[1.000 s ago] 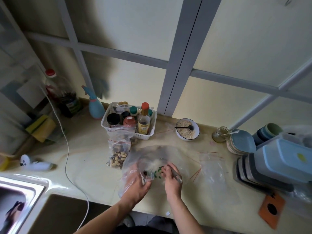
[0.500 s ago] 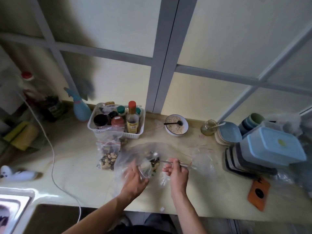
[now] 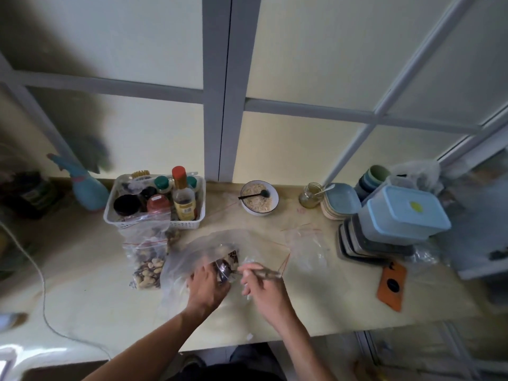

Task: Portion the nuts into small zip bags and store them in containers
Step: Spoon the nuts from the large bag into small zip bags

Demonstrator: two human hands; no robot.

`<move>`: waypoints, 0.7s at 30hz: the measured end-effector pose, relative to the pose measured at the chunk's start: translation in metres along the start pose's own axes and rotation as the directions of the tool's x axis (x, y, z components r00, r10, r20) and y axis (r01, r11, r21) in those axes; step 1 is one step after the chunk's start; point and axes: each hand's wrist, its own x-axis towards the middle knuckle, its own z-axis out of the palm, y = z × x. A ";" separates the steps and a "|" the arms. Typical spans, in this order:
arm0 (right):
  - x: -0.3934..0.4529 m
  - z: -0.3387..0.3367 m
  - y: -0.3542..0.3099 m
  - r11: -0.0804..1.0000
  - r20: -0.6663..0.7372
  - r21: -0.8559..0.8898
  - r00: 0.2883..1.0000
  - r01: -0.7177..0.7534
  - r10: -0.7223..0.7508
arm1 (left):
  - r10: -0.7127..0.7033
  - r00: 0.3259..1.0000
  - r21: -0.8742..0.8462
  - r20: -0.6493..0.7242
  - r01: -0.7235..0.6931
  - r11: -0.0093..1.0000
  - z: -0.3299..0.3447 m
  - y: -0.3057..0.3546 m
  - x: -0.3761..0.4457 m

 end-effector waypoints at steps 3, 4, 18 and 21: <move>-0.003 -0.001 -0.001 0.997 0.193 -0.054 0.980 0.053 -0.041 | 0.018 1.000 -0.039 -0.009 -0.018 0.999 -0.007 0.003 -0.003; -0.002 0.000 -0.001 0.994 0.218 -0.069 0.974 0.084 -0.067 | 0.023 1.000 -0.056 -0.001 -0.023 0.998 -0.010 0.002 -0.004; 0.014 -0.004 -0.017 0.938 -0.169 -0.071 0.923 0.338 -0.346 | 0.106 0.994 -0.283 -0.004 -0.102 0.954 -0.016 -0.027 -0.002; 0.014 0.006 -0.004 0.963 -0.376 -0.132 0.887 0.236 -0.269 | -0.022 1.000 -0.366 -0.022 0.012 0.931 -0.024 -0.024 -0.014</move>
